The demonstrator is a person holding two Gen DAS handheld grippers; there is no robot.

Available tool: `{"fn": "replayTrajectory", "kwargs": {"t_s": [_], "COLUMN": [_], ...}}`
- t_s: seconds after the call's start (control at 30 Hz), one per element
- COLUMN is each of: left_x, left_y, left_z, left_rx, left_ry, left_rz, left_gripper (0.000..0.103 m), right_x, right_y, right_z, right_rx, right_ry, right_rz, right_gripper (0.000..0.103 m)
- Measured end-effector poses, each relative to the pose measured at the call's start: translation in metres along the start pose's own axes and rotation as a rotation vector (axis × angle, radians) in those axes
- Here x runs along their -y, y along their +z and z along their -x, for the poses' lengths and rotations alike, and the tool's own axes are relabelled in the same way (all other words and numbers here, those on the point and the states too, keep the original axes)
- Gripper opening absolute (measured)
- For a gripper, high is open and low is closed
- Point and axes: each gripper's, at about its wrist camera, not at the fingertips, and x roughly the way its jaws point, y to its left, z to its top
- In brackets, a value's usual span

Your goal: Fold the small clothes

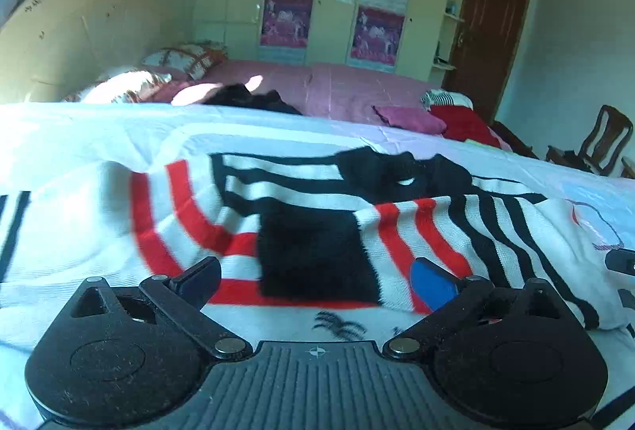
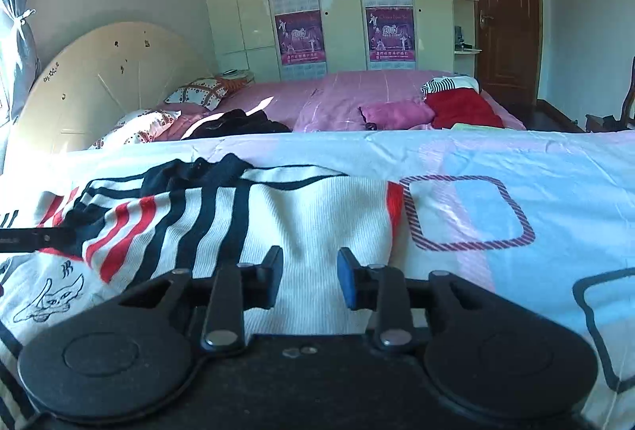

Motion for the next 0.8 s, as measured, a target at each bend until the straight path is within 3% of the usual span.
{"fn": "replayTrajectory", "kwargs": {"t_s": [0.07,0.13,0.2,0.27,0.37,0.43,0.57,0.8], "left_x": [-0.026,-0.071,-0.128,-0.191,-0.278,-0.322,-0.379,-0.413], "left_y": [-0.011,-0.021,-0.031,-0.043,-0.066,-0.076,-0.086,-0.083], "left_z": [0.026,0.050,0.068,0.079,0.092,0.100,0.089,0.051], "left_rx": [0.015,0.041,0.070,0.065,0.110,0.144,0.135,0.150], "left_ry": [0.018,0.062,0.135,0.197,0.260,0.299,0.247,0.185], "left_rz": [0.042,0.145,0.263,0.420,0.679,0.770,0.907,1.010], "left_gripper": [0.100,0.100,0.090,0.060,0.055,0.055,0.054,0.033], "right_x": [-0.006,-0.009,-0.012,-0.018,-0.032,-0.048,-0.082,-0.116], "right_y": [-0.008,-0.016,-0.023,-0.027,-0.029,-0.028,-0.022,-0.008], "right_z": [0.014,0.026,0.036,0.043,0.046,0.046,0.043,0.041], "right_rx": [0.001,-0.009,-0.012,-0.013,-0.017,-0.021,-0.021,-0.002], "right_ry": [-0.010,-0.023,-0.034,-0.050,-0.057,-0.059,-0.055,-0.066], "right_rz": [0.011,-0.015,-0.054,-0.096,-0.130,-0.121,-0.094,-0.123], "right_gripper": [0.030,0.030,0.029,0.028,0.028,0.028,0.028,0.028]}}
